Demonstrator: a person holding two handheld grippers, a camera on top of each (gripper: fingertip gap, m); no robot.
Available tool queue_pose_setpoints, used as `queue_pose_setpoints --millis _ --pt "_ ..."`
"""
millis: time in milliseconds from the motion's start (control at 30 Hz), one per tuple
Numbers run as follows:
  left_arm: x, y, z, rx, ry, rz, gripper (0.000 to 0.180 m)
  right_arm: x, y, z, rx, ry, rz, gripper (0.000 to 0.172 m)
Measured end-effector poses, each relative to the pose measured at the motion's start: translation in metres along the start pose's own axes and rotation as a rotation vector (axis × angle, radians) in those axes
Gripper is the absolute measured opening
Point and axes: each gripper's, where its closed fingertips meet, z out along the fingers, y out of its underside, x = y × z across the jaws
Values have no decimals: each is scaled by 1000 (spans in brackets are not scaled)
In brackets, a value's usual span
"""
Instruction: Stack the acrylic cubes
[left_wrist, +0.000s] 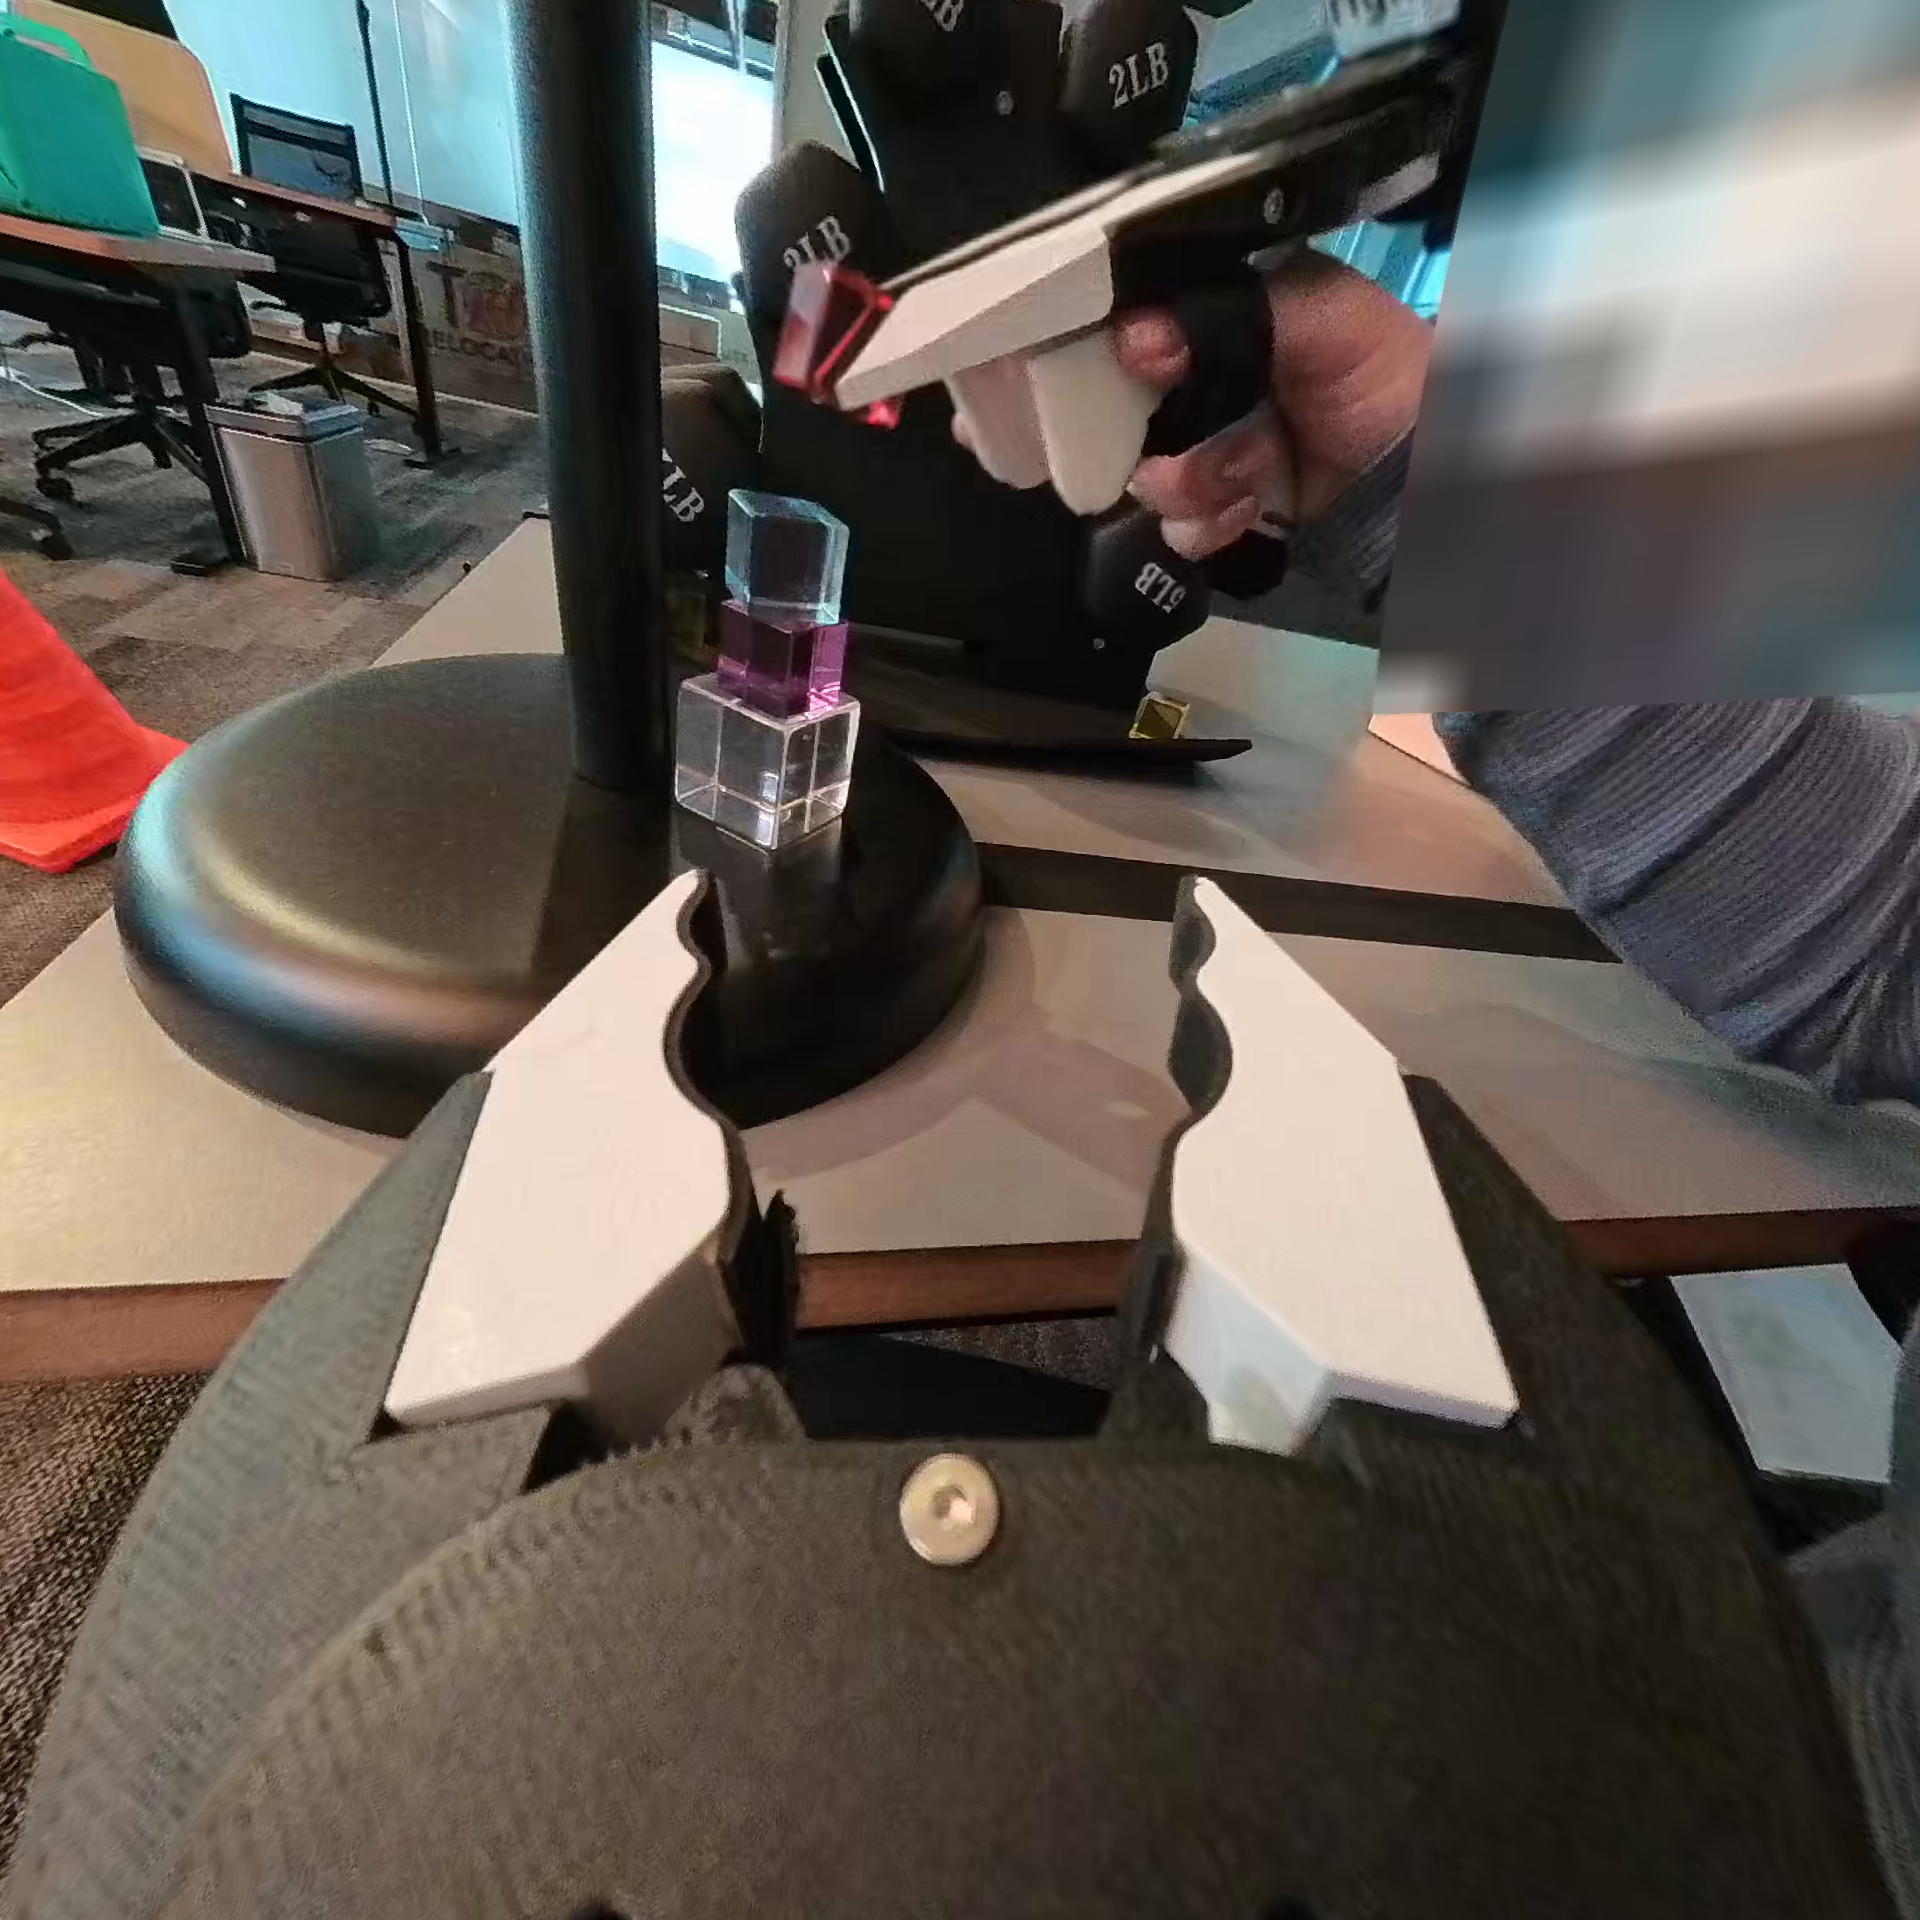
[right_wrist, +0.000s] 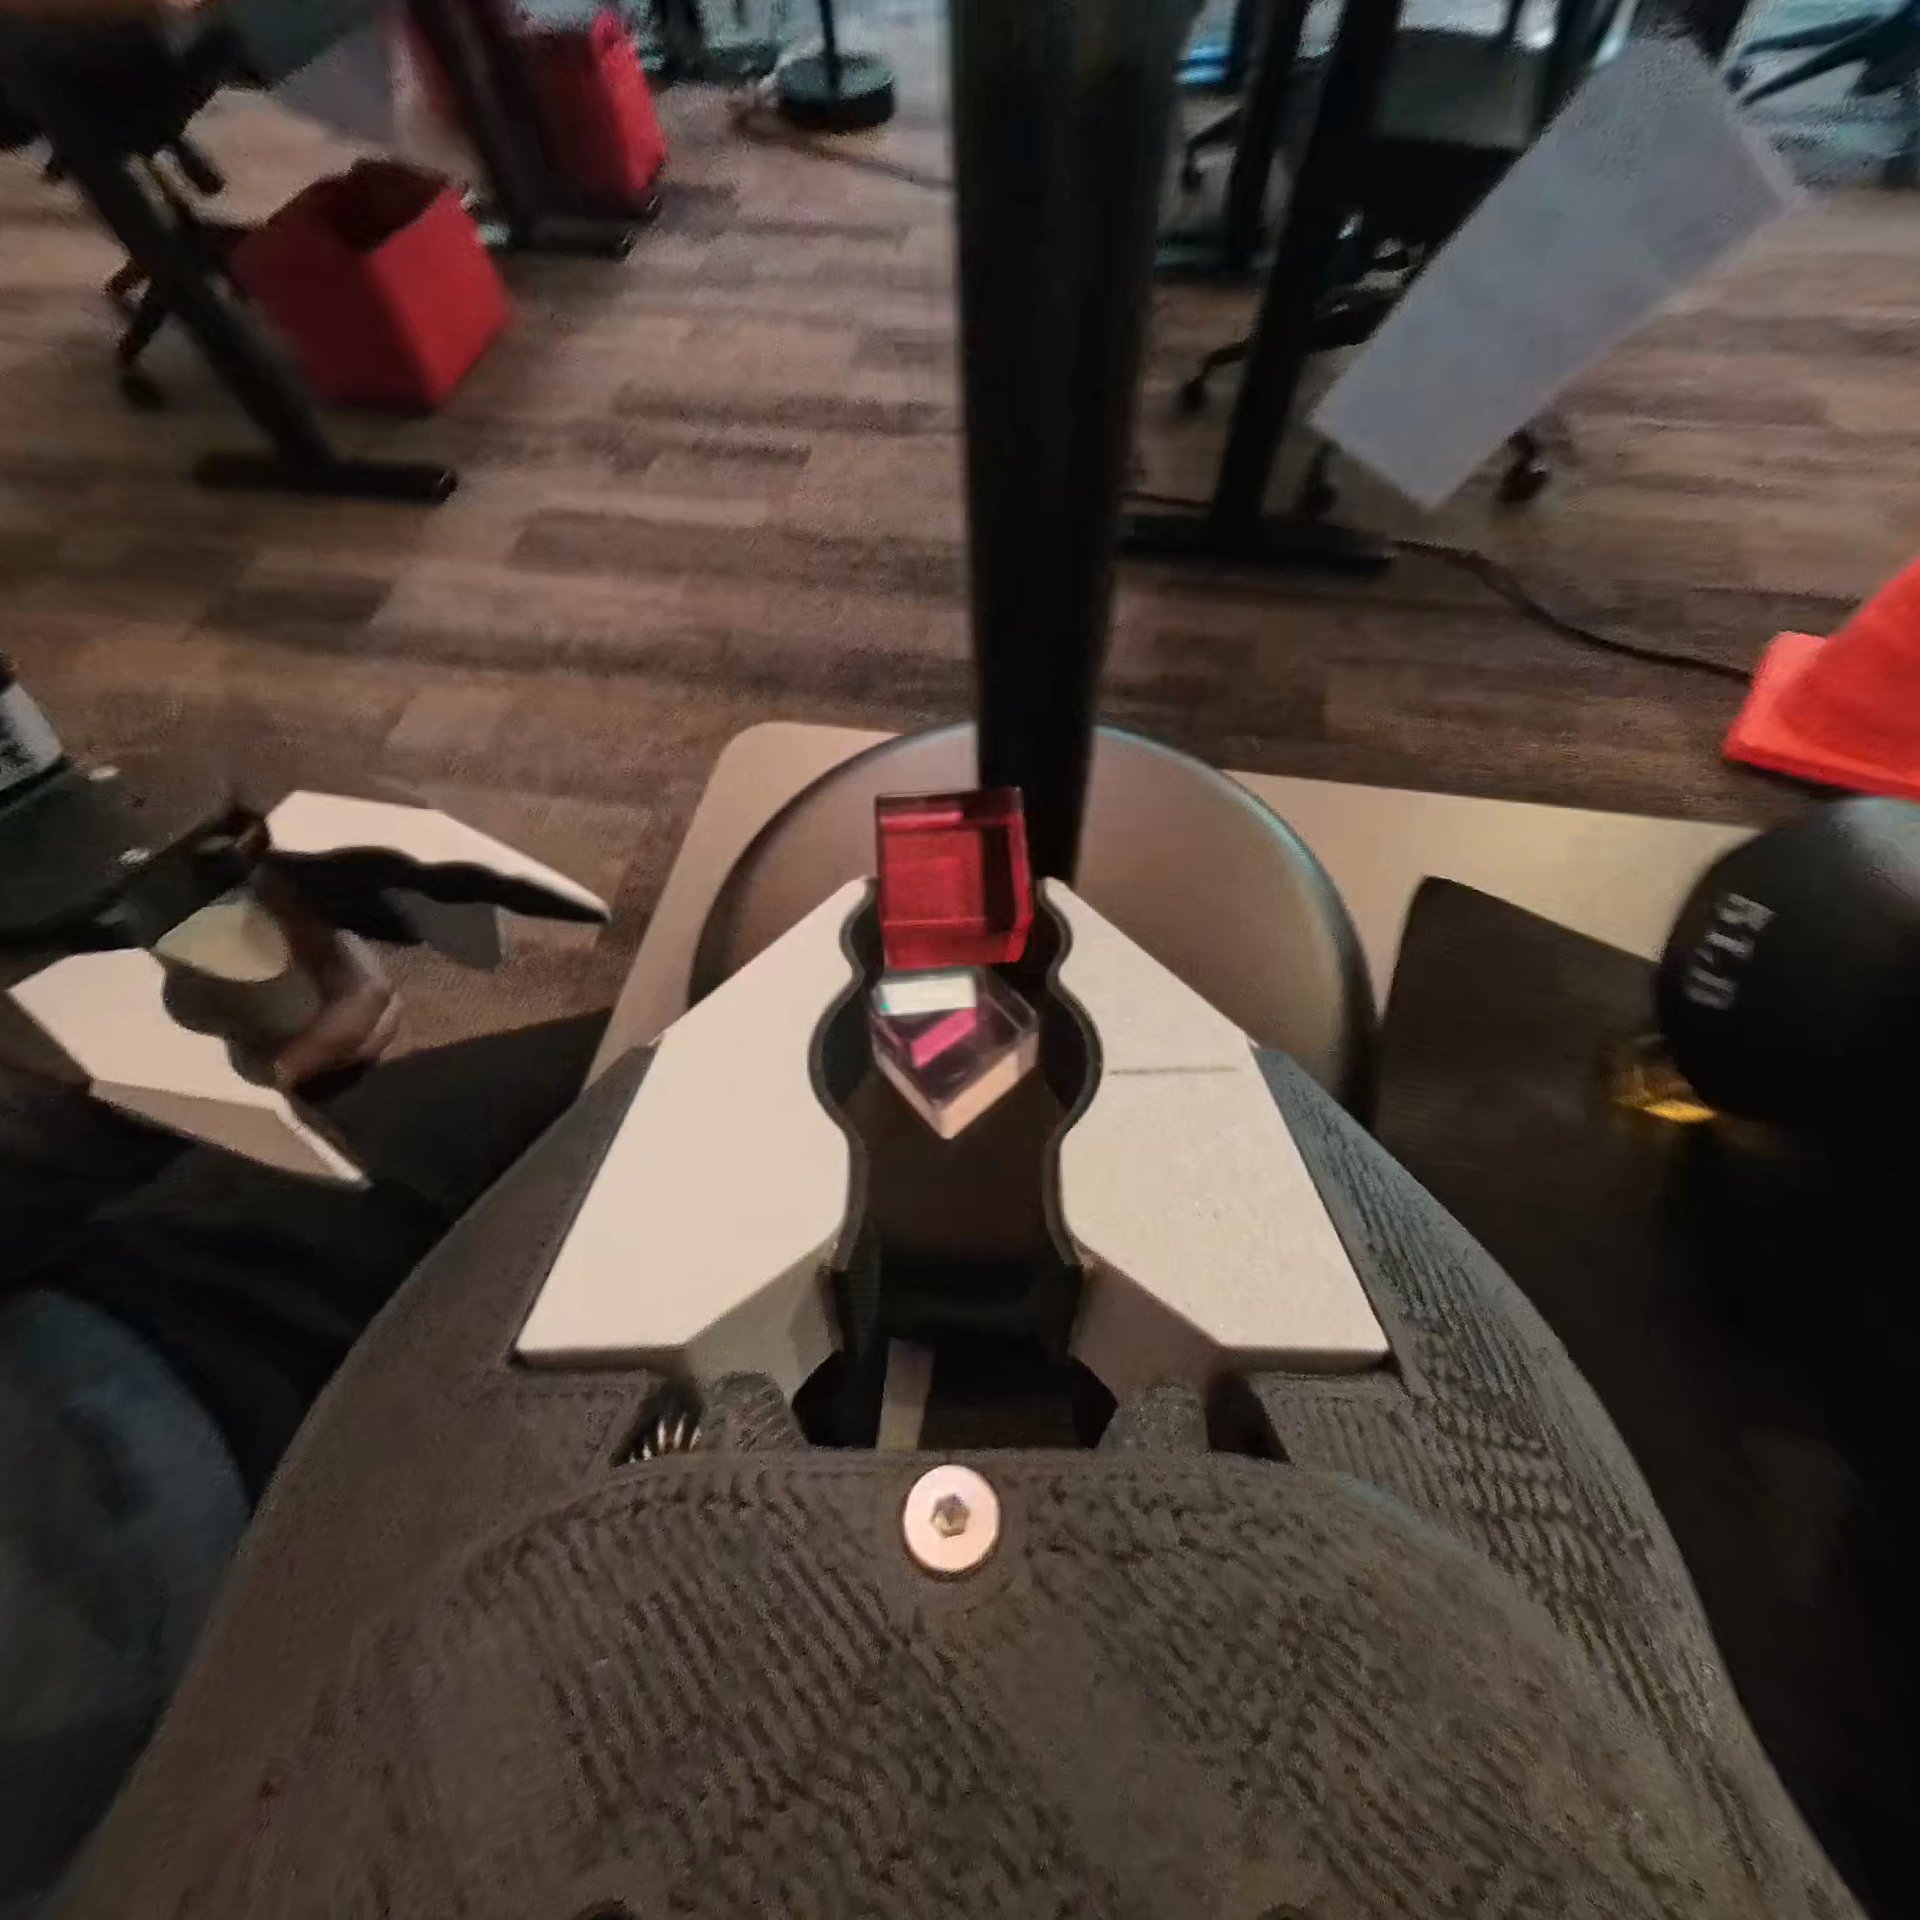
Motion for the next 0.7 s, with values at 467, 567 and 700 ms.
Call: queue_pose_setpoints --millis 467,567,700 --pt "-3 2 -2 -3 -3 -5 86 -2 6 2 -43 73 -67 51" --pt "-7 2 -5 3 -10 -11 86 15 -6 -52 151 236 -53 53" --pt "-13 0 -8 17 -19 -24 86 78 27 -163 357 723 20 44"
